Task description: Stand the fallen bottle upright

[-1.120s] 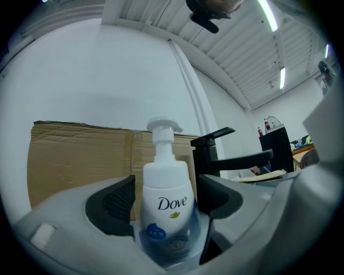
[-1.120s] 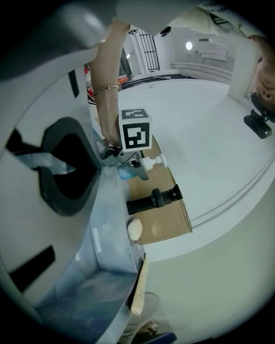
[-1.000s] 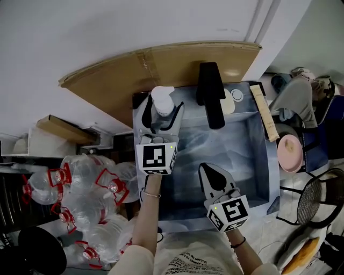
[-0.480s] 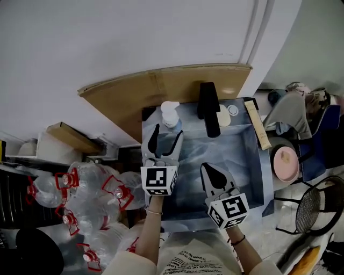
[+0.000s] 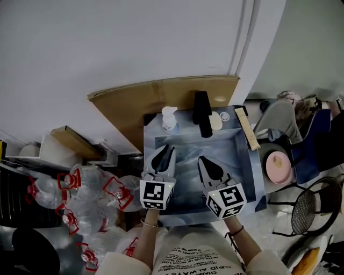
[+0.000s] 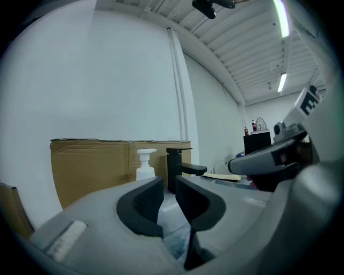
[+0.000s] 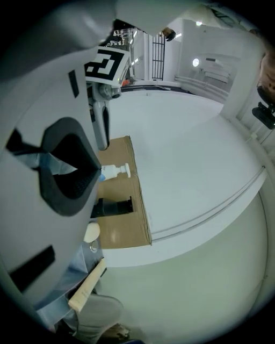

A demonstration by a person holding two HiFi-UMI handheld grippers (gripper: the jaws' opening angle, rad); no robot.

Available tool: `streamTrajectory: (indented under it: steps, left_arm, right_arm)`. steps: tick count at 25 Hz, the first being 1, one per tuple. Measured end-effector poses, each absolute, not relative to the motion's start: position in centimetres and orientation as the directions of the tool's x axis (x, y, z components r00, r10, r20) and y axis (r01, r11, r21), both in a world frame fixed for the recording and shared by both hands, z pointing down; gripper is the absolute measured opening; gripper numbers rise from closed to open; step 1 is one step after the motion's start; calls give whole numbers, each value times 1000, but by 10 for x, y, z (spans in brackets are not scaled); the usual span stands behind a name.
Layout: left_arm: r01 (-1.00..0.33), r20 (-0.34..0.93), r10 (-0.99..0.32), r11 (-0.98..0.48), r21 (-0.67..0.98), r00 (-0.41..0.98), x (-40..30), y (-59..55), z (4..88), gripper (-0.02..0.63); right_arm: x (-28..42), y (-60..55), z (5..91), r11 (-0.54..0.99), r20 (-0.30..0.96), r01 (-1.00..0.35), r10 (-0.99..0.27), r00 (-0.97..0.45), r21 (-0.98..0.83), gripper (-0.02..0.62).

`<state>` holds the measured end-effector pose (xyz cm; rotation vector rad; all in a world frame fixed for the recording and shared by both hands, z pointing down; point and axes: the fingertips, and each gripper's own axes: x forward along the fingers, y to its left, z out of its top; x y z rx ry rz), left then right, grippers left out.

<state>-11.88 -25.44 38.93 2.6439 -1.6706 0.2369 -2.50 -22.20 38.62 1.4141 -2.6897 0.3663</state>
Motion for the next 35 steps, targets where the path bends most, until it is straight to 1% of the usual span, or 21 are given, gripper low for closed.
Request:
streamTrajectory:
  steps: [6, 11, 18, 25, 35]
  left_arm:
    - [-900, 124, -898, -431, -65, 421, -129, -222, 372, 47]
    - [-901, 118, -898, -432, -49, 424, -137, -201, 360, 34]
    - [-903, 93, -900, -429, -20, 425, -146, -181, 346, 29]
    - [-908, 58, -907, -419, -32, 417, -154, -167, 327, 25]
    - [-927, 42, -928, -372, -43, 370, -176, -150, 315, 25]
  right_arm:
    - [-21, -222, 365, 554, 143, -816, -805, -576, -166, 3]
    - [-19, -215, 357, 558, 131, -811, -804, -581, -173, 3]
    - [-19, -210, 345, 577, 104, -801, -797, -595, -161, 3]
    - [-15, -203, 335, 591, 83, -789, -789, -608, -168, 3]
    - [1, -195, 323, 581, 47, -796, -802, -596, -171, 3]
